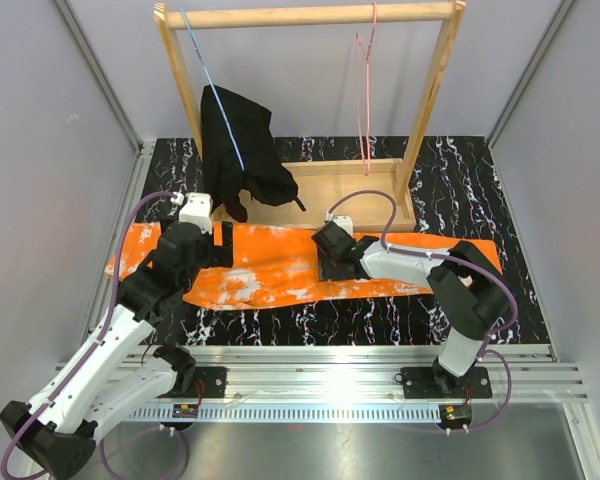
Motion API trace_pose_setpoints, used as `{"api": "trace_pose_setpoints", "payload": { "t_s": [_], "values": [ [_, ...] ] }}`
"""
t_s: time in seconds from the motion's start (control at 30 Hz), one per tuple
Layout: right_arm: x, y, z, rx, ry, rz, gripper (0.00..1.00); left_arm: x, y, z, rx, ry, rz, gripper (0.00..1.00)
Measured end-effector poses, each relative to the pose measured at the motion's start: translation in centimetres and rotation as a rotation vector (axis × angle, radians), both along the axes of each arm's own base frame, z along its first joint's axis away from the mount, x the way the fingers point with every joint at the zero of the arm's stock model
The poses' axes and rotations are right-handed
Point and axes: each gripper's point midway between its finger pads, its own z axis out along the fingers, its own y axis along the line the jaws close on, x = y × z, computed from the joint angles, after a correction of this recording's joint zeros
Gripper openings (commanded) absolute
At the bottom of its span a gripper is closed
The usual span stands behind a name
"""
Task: Place the trousers on the hanger
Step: Fold the trousers
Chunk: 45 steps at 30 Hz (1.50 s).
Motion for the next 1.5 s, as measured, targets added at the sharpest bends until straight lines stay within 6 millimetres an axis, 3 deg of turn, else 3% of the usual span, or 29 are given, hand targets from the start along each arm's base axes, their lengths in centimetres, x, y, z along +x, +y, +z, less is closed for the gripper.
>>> {"api": "trace_pose_setpoints", "payload": {
  "t_s": [0.3,0.4,0.47,0.57,0.87,1.2,1.5],
  "values": [
    [0.2,-0.5,0.0,-0.02,-0.014,-0.037,0.42,0.0,-0.1,0.0,-0.002,0.002,-0.005,0.99],
    [0.1,-0.7,-0.1,-0.022,-0.015,-0.043,0.25,0.0,-0.1,0.0,-0.002,0.002,-0.005,0.99],
    [0.0,-0.8,0.0,-0.023,-0.015,-0.042,0.08,0.0,-0.1,0.0,-0.002,0.003,-0.006,0.99],
    [-0.1,-0.7,0.0,-0.019,-0.014,-0.046,0.0,0.0,-0.1,-0.1,-0.002,0.004,-0.006,0.99],
    [-0.6,-1.1,0.7,-0.032,-0.016,-0.045,0.0,0.0,-0.1,-0.1,-0.002,0.003,-0.005,0.99],
    [-2.0,-2.3,5.5,-0.024,-0.056,-0.04,0.0,0.0,-0.1,-0.1,-0.002,0.004,-0.005,0.99],
    [-4.6,-2.8,3.9,-0.072,-0.002,-0.012,0.0,0.0,-0.1,-0.2,0.0,0.007,-0.004,0.99]
  ]
}}
